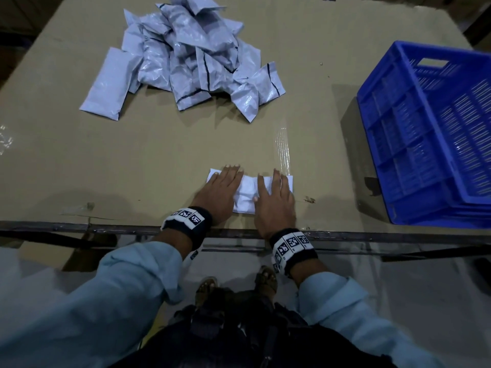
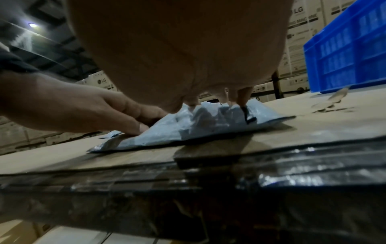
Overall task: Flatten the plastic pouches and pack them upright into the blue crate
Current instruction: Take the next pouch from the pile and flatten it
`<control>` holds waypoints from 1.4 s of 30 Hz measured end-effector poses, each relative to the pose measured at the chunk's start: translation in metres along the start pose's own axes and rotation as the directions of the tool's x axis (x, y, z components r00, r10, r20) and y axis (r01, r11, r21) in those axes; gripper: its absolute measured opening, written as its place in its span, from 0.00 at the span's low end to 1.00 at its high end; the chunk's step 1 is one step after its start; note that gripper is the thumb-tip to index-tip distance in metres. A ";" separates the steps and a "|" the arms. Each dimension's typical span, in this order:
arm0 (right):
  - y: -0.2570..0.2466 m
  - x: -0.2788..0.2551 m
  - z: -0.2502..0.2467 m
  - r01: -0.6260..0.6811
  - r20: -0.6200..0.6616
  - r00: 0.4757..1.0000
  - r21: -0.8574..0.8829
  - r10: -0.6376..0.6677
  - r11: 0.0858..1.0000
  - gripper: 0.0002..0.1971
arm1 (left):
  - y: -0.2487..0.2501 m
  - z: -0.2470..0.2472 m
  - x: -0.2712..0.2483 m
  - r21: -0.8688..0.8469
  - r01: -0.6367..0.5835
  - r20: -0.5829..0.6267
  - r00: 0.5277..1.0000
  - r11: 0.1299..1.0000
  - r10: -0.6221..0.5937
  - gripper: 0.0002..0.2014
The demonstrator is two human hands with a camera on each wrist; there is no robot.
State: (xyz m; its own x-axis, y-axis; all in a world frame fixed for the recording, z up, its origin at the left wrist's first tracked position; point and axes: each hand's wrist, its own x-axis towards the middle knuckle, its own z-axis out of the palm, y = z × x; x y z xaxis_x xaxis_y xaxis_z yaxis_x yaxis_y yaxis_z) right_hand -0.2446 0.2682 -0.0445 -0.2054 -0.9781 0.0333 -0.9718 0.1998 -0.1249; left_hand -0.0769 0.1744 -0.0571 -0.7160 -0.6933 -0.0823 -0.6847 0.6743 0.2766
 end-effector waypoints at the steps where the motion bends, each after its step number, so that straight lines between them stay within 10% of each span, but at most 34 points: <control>1: 0.000 0.003 0.002 0.036 -0.001 0.999 -0.007 -0.036 0.999 0.29 | 0.000 0.003 0.000 -0.029 0.009 0.009 1.000 1.000 -0.009 0.44; 42: 0.006 0.005 0.027 0.092 0.013 0.996 0.028 -0.092 0.995 0.32 | 0.007 0.029 0.001 0.124 0.131 -0.150 0.982 0.984 -0.112 0.31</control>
State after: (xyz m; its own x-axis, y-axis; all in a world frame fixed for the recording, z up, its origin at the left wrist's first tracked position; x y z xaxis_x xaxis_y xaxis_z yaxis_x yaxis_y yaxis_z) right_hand -0.2484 0.2633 -0.0721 -0.1135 -0.9930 0.0315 -0.9830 0.1077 -0.1487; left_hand -0.0860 0.1860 -0.0831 -0.6062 -0.7947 0.0318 -0.7841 0.6039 0.1429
